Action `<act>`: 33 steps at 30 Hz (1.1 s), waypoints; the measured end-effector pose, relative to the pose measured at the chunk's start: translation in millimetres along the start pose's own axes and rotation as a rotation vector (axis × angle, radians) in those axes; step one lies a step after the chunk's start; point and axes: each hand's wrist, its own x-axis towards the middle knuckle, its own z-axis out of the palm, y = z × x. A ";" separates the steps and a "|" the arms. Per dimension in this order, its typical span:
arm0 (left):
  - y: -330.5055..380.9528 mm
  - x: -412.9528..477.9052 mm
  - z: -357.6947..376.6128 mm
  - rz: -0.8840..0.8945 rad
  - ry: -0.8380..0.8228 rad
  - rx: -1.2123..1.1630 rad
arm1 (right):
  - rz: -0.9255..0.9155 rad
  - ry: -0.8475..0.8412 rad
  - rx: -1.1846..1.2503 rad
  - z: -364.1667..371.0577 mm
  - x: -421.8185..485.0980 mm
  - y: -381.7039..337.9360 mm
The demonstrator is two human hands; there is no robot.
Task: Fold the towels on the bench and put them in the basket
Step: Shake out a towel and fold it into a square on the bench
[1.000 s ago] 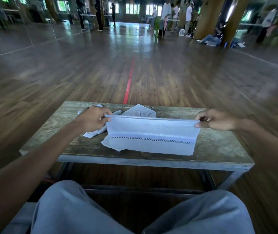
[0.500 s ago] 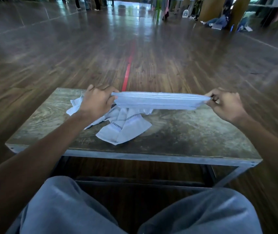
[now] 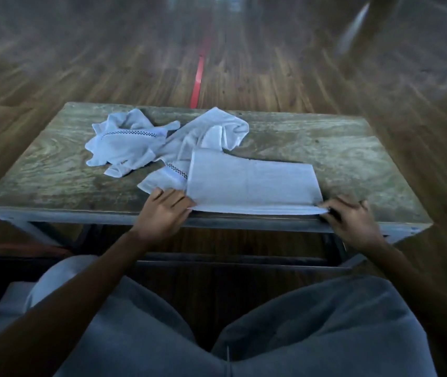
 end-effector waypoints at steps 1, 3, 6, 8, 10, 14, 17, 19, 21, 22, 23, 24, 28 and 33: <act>1.4 1.5 -3.6 -0.018 0.029 -0.028 | 0.015 -0.016 0.027 -2.6 -0.4 -0.1; 6.1 6.3 -12.3 -0.066 0.080 -0.074 | 0.068 -0.003 0.132 -11.7 2.2 -5.4; 20.8 33.0 -17.8 -0.119 0.107 -0.113 | 0.132 0.148 0.275 -21.7 27.0 -36.9; 35.0 63.2 -9.0 -0.165 0.012 -0.118 | 0.128 0.177 0.281 -18.3 55.6 -70.9; 51.2 91.1 5.8 -0.193 -0.162 -0.104 | 0.095 0.090 0.272 -8.5 85.3 -104.2; 61.7 103.8 41.3 -0.222 -0.402 -0.032 | 0.030 -0.229 0.180 28.7 110.1 -126.2; 52.5 90.7 50.9 -0.253 -0.373 0.039 | 0.015 -0.266 0.116 43.9 100.7 -112.1; 45.8 84.9 51.4 -0.270 -0.321 0.051 | 0.035 -0.251 0.099 43.7 95.9 -101.4; 39.4 80.9 49.7 -0.290 -0.324 0.046 | 0.066 -0.248 0.088 41.7 92.8 -91.3; 36.6 79.6 48.5 -0.294 -0.322 0.045 | 0.077 -0.247 0.084 40.7 91.2 -86.1; 34.6 78.2 46.8 -0.298 -0.320 0.040 | 0.089 -0.248 0.083 39.5 89.6 -80.7; 33.0 76.3 45.0 -0.306 -0.323 0.038 | 0.099 -0.249 0.081 38.7 87.9 -74.9; 23.8 64.5 40.5 -0.341 -0.303 0.045 | 0.127 -0.260 0.066 35.0 82.8 -58.4; 12.6 54.1 33.7 -0.303 -0.300 0.098 | 0.165 -0.329 0.157 24.9 81.6 -46.4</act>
